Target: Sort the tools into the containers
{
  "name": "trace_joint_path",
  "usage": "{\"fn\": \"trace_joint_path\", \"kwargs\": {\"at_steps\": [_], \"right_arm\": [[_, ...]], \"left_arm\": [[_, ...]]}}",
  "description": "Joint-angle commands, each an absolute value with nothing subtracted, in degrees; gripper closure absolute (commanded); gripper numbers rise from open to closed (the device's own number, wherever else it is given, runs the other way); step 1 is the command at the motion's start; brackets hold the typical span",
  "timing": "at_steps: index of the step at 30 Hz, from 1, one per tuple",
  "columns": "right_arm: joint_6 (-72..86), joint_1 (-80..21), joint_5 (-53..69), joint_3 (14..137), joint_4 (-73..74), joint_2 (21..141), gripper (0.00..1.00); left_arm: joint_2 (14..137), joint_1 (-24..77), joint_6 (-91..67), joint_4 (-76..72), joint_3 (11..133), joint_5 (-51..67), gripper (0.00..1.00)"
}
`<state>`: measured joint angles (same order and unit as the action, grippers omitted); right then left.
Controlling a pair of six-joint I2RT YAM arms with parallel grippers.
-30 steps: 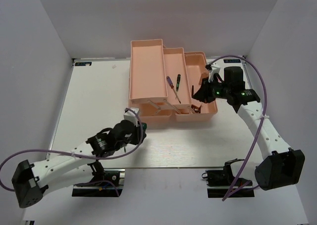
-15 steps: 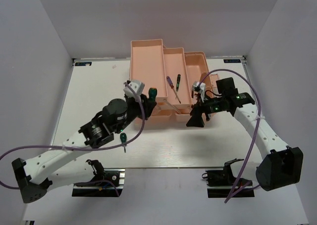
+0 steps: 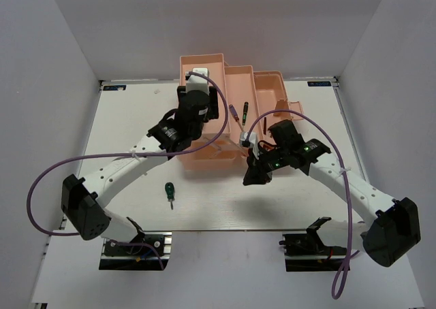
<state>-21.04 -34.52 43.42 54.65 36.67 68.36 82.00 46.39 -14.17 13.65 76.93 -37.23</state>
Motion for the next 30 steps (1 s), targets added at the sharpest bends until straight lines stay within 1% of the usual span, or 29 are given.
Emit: {"fn": "trace_joint_path", "kwargs": {"at_steps": [1, 2, 3, 4, 5, 6, 7, 8, 9, 10, 11, 12, 13, 14, 15, 16, 17, 18, 19, 22, 26, 29, 30], "right_arm": [[-19.7, -35.3, 40.8, 57.0, 34.3, 68.5, 0.75], [-19.5, -35.3, 39.9, 57.0, 34.4, 68.0, 0.63], [-19.3, -35.2, 38.1, 57.0, 33.8, 67.5, 0.53], [-18.1, -35.4, 35.4, 56.7, 33.1, 66.8, 0.46], [-17.7, -35.1, 34.0, 56.7, 33.0, 66.3, 0.43], [-16.8, -34.9, 30.4, 56.7, 32.1, 65.7, 0.42], [-15.7, -34.8, 28.7, 56.7, 31.3, 64.9, 0.51], [-14.9, -34.6, 23.2, 56.3, 30.7, 63.7, 0.69], [-12.0, -34.3, 17.4, 55.6, 29.5, 63.1, 1.00], [-11.1, -34.2, 14.6, 55.2, 28.6, 61.9, 1.00], [-10.8, -33.8, 9.5, 54.8, 28.4, 61.1, 1.00], [-9.6, -33.3, 3.8, 54.7, 28.0, 60.8, 1.00], [-8.2, -33.0, 1.6, 54.8, 28.6, 60.8, 1.00], [-7.8, -32.3, -2.9, 54.8, 28.9, 61.3, 1.00], [-7.3, -31.6, -4.3, 55.5, 29.6, 61.9, 1.00], [-6.7, -31.1, -5.8, 55.7, 30.6, 63.2, 1.00], [-6.1, -30.1, -5.9, 55.8, 31.1, 63.5, 0.98], [-5.8, -29.1, -5.4, 55.9, 31.6, 63.9, 0.98], [-5.1, -28.6, -4.1, 55.7, 31.6, 64.5, 0.96], [-4.7, -26.3, -1.8, 54.8, 31.3, 64.5, 0.91], [-4.4, -23.0, -0.6, 54.1, 32.0, 63.2, 0.87], [-4.2, -21.7, 1.7, 52.5, 31.5, 61.6, 0.87], [-4.0, -21.4, 2.1, 52.3, 31.4, 61.4, 0.86]], "left_arm": [[81.2, 44.7, -14.9, 17.5, 80.4, -37.9, 0.27], [80.2, 44.6, -14.9, 17.5, 80.4, -37.9, 0.22], [78.0, 44.6, -14.9, 17.5, 79.5, -36.7, 0.20], [76.7, 44.6, -16.7, 18.8, 78.9, -36.1, 0.20], [75.3, 44.6, -17.5, 21.9, 78.9, -36.1, 0.20], [73.8, 44.6, -18.7, 24.0, 78.9, -35.3, 0.26], [72.0, 45.4, -20.3, 26.8, 78.9, -35.3, 0.40], [67.5, 46.0, -24.3, 32.0, 77.8, -35.3, 0.60], [65.0, 46.1, -26.6, 34.7, 74.8, -34.1, 0.91], [62.4, 46.1, -29.0, 37.8, 73.1, -33.3, 0.99], [60.1, 46.1, -33.9, 41.3, 71.3, -32.7, 1.00], [56.0, 46.1, -36.1, 48.3, 67.2, -32.2, 1.00], [54.2, 46.1, -38.3, 51.5, 64.8, -31.6, 1.00], [52.7, 46.1, -40.0, 54.1, 62.2, -30.2, 0.99], [51.4, 46.1, -41.9, 57.2, 56.9, -28.8, 0.91], [50.5, 46.1, -42.4, 57.8, 54.4, -25.2, 0.60], [50.5, 46.1, -43.0, 57.8, 50.4, -23.6, 0.49], [51.5, 46.1, -43.5, 58.7, 48.8, -22.3, 0.40], [53.9, 46.1, -44.0, 58.7, 47.2, -20.4, 0.27], [56.9, 46.1, -44.6, 53.6, 43.6, -18.7, 0.17], [60.3, 44.7, -44.6, 46.0, 39.1, -18.0, 0.15], [65.6, 44.7, -45.3, 44.1, 37.1, -19.9, 0.15], [67.0, 44.7, -45.4, 41.6, 35.3, -20.6, 0.16]]}}
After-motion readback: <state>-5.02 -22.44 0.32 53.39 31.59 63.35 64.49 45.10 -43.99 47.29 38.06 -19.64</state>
